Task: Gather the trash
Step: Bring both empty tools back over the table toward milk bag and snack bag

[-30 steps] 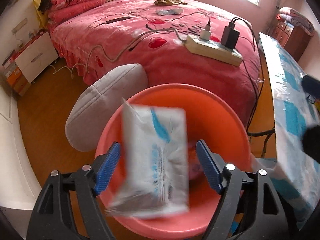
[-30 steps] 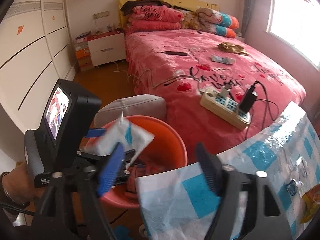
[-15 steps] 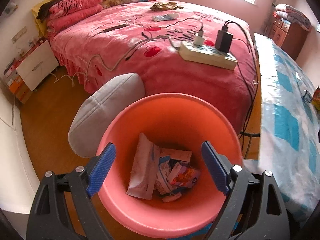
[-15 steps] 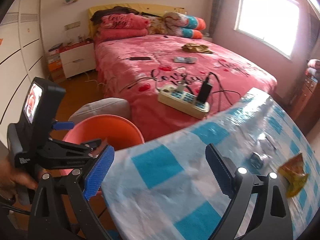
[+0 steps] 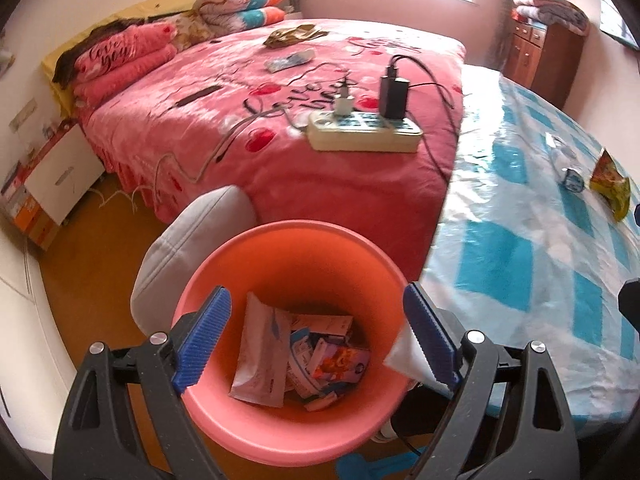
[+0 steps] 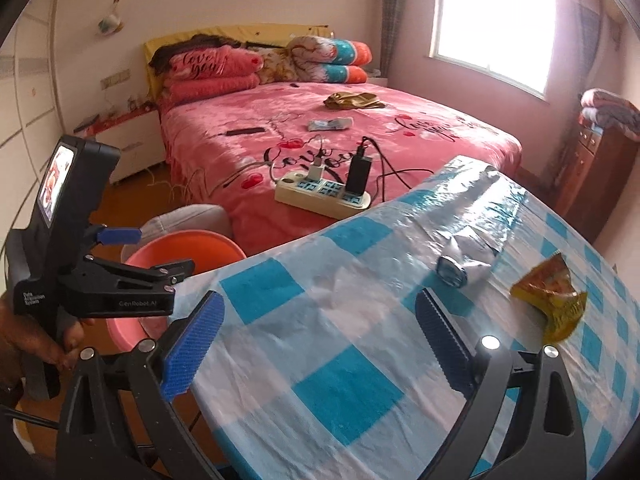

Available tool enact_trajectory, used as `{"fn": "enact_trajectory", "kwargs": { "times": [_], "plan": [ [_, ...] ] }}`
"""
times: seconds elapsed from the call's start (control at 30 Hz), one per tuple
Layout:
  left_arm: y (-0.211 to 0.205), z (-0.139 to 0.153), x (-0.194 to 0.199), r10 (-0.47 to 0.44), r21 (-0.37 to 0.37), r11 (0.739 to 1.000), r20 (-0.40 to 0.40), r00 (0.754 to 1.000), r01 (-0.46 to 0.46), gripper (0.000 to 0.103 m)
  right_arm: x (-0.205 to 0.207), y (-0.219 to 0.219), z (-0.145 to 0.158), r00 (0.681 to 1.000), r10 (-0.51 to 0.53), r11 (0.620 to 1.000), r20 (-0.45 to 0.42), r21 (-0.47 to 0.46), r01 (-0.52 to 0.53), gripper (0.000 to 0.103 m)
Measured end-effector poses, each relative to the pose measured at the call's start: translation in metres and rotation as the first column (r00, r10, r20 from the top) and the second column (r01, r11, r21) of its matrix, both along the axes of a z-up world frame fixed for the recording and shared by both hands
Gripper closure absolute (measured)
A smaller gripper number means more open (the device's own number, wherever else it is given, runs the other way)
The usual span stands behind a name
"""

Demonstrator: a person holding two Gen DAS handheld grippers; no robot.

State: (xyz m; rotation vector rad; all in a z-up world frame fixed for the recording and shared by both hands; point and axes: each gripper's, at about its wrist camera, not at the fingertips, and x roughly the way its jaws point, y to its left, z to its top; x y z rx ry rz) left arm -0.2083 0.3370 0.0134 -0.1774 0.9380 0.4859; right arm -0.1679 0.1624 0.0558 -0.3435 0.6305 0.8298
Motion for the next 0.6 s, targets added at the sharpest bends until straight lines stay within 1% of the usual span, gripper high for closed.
{"fn": "enact_trajectory", "kwargs": {
  "times": [0.27, 0.43, 0.6],
  "plan": [
    [-0.028, 0.017, 0.011, -0.060, 0.044, 0.997, 0.010, 0.998, 0.060, 0.014, 0.005, -0.029, 0.005, 0.998, -0.050, 0.997, -0.024, 0.060, 0.051, 0.008],
    [-0.045, 0.025, 0.019, -0.100, 0.071, 0.992, 0.005, 0.995, 0.100, 0.014, 0.010, -0.048, 0.003, 0.994, -0.085, 0.991, -0.062, 0.095, 0.091, 0.008],
    [-0.060, 0.031, 0.027, -0.130, 0.082, 0.988, 0.004, 0.991, 0.130, 0.014, 0.016, -0.069, 0.002, 0.989, -0.127, 0.983, -0.079, 0.124, 0.136, 0.008]
  ]
}}
